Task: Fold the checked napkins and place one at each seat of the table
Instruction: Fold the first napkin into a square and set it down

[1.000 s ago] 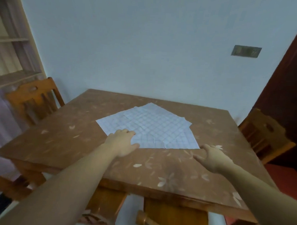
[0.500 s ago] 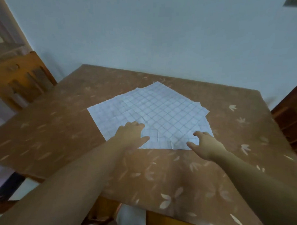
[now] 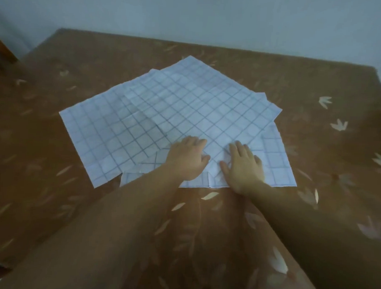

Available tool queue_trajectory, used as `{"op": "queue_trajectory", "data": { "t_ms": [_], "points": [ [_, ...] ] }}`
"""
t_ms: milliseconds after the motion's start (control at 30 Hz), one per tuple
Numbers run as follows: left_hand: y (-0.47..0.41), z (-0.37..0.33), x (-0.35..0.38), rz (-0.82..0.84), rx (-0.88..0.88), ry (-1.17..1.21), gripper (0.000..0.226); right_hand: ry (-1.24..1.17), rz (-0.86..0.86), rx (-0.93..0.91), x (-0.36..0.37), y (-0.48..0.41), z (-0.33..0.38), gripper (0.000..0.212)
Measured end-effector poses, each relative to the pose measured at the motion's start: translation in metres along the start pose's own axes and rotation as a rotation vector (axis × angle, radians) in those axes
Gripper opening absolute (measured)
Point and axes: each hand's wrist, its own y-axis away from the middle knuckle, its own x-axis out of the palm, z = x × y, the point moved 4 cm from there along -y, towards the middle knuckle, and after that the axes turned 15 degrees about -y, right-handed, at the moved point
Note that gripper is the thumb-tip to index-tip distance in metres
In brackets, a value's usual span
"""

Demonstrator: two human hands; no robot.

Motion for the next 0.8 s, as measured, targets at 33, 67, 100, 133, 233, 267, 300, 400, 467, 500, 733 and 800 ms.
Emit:
{"op": "queue_trajectory", "data": {
  "t_ms": [33, 67, 100, 133, 233, 267, 300, 400, 467, 500, 733, 800],
  "points": [
    [-0.006, 0.001, 0.003, -0.026, -0.025, -0.011, 0.049, 0.005, -0.004, 0.001, 0.004, -0.006, -0.001, 0.065],
    [-0.011, 0.002, 0.007, -0.044, -0.051, -0.023, 0.049, 0.013, -0.008, 0.001, 0.008, -0.012, -0.002, 0.068],
    [-0.016, 0.004, 0.010, -0.053, -0.071, -0.033, 0.049, 0.025, -0.009, 0.001, 0.012, -0.018, -0.004, 0.071],
    [-0.019, 0.006, 0.014, -0.052, -0.087, -0.040, 0.052, 0.039, -0.010, 0.000, 0.015, -0.022, -0.006, 0.073],
    [-0.024, 0.012, 0.027, 0.025, -0.148, -0.023, 0.070, 0.042, -0.028, 0.014, 0.024, -0.027, -0.012, 0.077],
    [-0.023, 0.014, 0.033, 0.053, -0.166, -0.015, 0.074, 0.045, -0.034, 0.015, 0.027, -0.026, -0.012, 0.078],
    [-0.021, 0.014, 0.038, 0.063, -0.174, -0.014, 0.076, 0.050, -0.040, 0.014, 0.029, -0.025, -0.013, 0.077],
    [-0.017, 0.012, 0.044, 0.021, -0.175, -0.004, 0.074, 0.046, -0.065, -0.003, 0.028, -0.024, -0.011, 0.075],
    [-0.016, 0.011, 0.041, -0.039, -0.171, 0.014, 0.068, 0.030, -0.093, -0.039, 0.025, -0.023, -0.010, 0.069],
    [-0.014, 0.011, 0.040, -0.069, -0.165, 0.022, 0.065, 0.018, -0.119, -0.064, 0.024, -0.023, -0.010, 0.063],
    [0.005, 0.002, 0.030, -0.375, -0.169, 0.196, 0.025, -0.150, -0.387, -0.202, 0.015, -0.011, -0.007, 0.018],
    [0.012, 0.004, 0.029, -0.412, -0.192, 0.234, 0.015, -0.154, -0.378, -0.224, 0.017, -0.001, -0.006, 0.021]
  ]
}}
